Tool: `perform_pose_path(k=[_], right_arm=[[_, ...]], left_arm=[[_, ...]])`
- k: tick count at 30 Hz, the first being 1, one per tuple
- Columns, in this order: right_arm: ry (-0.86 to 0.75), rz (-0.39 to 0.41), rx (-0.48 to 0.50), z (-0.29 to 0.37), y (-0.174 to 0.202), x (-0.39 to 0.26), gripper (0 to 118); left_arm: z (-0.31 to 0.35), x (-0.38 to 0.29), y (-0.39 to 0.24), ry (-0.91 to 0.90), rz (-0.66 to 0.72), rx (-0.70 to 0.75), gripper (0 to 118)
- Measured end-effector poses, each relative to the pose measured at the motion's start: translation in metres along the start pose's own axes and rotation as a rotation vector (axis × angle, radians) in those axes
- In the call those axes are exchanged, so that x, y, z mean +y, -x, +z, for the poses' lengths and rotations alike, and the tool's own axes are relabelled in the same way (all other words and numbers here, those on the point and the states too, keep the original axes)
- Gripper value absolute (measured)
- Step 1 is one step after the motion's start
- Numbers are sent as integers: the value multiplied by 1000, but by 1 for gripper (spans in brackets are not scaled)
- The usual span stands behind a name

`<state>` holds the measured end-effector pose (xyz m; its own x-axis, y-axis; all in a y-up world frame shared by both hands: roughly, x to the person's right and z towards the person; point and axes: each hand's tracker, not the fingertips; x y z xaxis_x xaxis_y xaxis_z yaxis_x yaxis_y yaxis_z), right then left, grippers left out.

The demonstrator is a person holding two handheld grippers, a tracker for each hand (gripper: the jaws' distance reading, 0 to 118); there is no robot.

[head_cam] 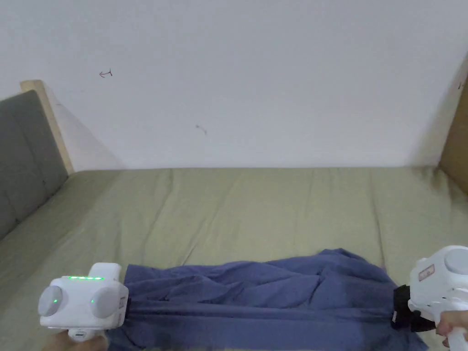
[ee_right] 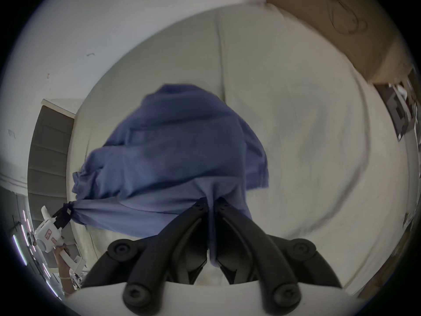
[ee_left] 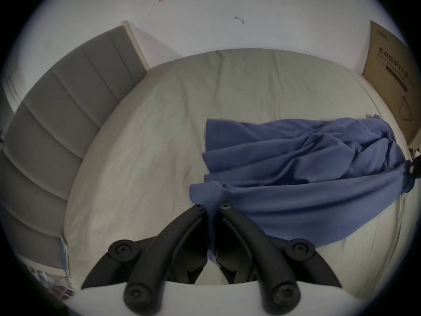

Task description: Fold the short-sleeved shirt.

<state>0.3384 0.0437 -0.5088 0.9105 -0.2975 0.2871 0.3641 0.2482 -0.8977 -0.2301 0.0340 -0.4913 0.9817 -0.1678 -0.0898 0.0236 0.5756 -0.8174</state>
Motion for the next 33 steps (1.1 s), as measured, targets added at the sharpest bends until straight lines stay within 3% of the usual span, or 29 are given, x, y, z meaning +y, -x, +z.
perform_pose_path(k=[4, 9, 11, 13, 18, 21, 25, 29, 31, 32, 33], right_arm=[[-66, 40, 83, 39, -2, -24, 5], [-156, 84, 59, 110, 0, -88, 5], [-174, 145, 65, 135, -2, -127, 5], [-195, 141, 65, 154, -8, -166, 5], [-150, 176, 74, 166, -29, -271, 5], [-116, 197, 19, 159, -45, -330, 5], [-35, 96, 45, 137, -75, -387, 5], [-48, 73, 47, 124, -89, -418, 5], [-130, 60, 69, 131, -87, -423, 8], [-145, 71, 37, 137, -84, -423, 22], [-159, 98, -11, 141, -81, -424, 59]], left_arm=[[36, -11, 11, -65, -17, -30, 3], [108, -56, 29, -164, -7, -71, 3], [140, -85, 34, -178, -46, -54, 3], [166, -116, 40, -199, -118, -31, 3], [207, -207, 60, -175, -113, -18, 3], [216, -260, 69, -127, -76, -6, 3], [216, -306, 70, -75, -116, -14, 3], [220, -328, 72, -117, -68, -18, 3], [222, -329, 75, -95, 4, -26, 13], [226, -330, 77, -98, 43, -22, 29], [229, -331, 80, -100, 72, -27, 60]])
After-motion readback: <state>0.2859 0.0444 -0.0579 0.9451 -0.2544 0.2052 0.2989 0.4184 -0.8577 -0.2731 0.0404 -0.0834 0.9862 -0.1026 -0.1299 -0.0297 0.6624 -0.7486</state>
